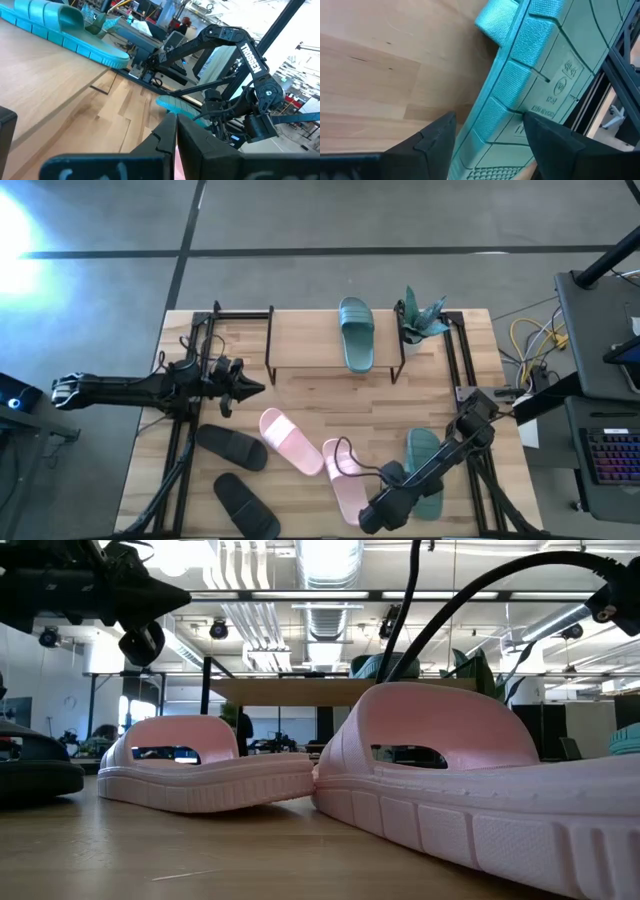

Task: Pick and place slides into the shelf
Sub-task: Put the green slide on the shelf

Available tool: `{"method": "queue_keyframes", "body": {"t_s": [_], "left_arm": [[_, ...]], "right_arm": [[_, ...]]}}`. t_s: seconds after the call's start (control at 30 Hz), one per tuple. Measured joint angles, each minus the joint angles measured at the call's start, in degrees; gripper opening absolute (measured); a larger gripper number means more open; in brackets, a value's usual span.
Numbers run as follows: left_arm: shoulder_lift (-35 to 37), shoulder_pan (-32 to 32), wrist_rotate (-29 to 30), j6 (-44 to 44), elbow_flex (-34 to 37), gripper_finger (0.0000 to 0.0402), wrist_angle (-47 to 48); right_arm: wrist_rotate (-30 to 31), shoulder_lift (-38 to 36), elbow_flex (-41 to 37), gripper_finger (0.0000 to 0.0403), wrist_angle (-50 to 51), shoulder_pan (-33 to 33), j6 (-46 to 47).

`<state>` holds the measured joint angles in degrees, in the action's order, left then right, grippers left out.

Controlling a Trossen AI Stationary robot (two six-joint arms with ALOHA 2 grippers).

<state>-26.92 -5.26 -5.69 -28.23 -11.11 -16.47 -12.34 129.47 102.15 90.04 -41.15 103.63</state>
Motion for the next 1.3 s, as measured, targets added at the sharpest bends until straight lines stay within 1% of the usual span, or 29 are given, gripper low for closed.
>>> {"method": "queue_keyframes", "body": {"t_s": [0.2, 0.33, 0.47, 0.63, 0.83, 0.97, 1.07, 1.2, 1.3], "left_arm": [[-0.4, 0.0, -0.02, -0.05, 0.0, 0.0, -0.07], [-1.57, 0.0, -0.02, 0.0, -0.02, 0.0, -0.43], [-3.64, 0.0, -0.02, -0.02, -0.02, 0.0, -5.22], [-7.09, 0.02, -0.02, -0.02, -0.24, 0.0, -10.18], [-10.89, 0.0, -0.07, -0.02, -0.79, 0.0, -12.23], [-12.46, 0.01, -0.63, -0.03, -1.2, 0.0, -12.17], [-13.09, 0.01, -1.04, -0.04, -1.24, 0.0, -12.28], [-13.24, 0.0, -1.25, -0.02, -1.07, 0.0, -12.22], [-13.25, 0.02, -1.23, -0.02, -1.01, 0.0, -12.18]], "right_arm": [[-0.15, -0.09, -0.22, 0.0211, -0.04, 0.02, -1.03], [-1.26, -0.53, -0.28, 0.021, -0.02, 0.04, -4.0], [-1.33, -2.48, -1.19, 0.021, -0.01, 0.09, -5.09], [-0.91, -7.52, -5.3, 0.021, -0.23, 0.07, 0.29], [-1.45, -13.75, -14.35, 0.021, 0.23, -0.22, 5.74], [-2.47, -16.34, -19.17, 0.021, 0.09, -0.22, 5.14], [-2.56, -17.32, -21.05, 0.021, -0.1, -0.2, 3.9], [-2.13, -18.21, -21.01, 0.021, 0.04, -0.22, 1.33], [-0.46, -18.25, -19.67, 0.021, 0.01, -0.52, -0.75]]}}
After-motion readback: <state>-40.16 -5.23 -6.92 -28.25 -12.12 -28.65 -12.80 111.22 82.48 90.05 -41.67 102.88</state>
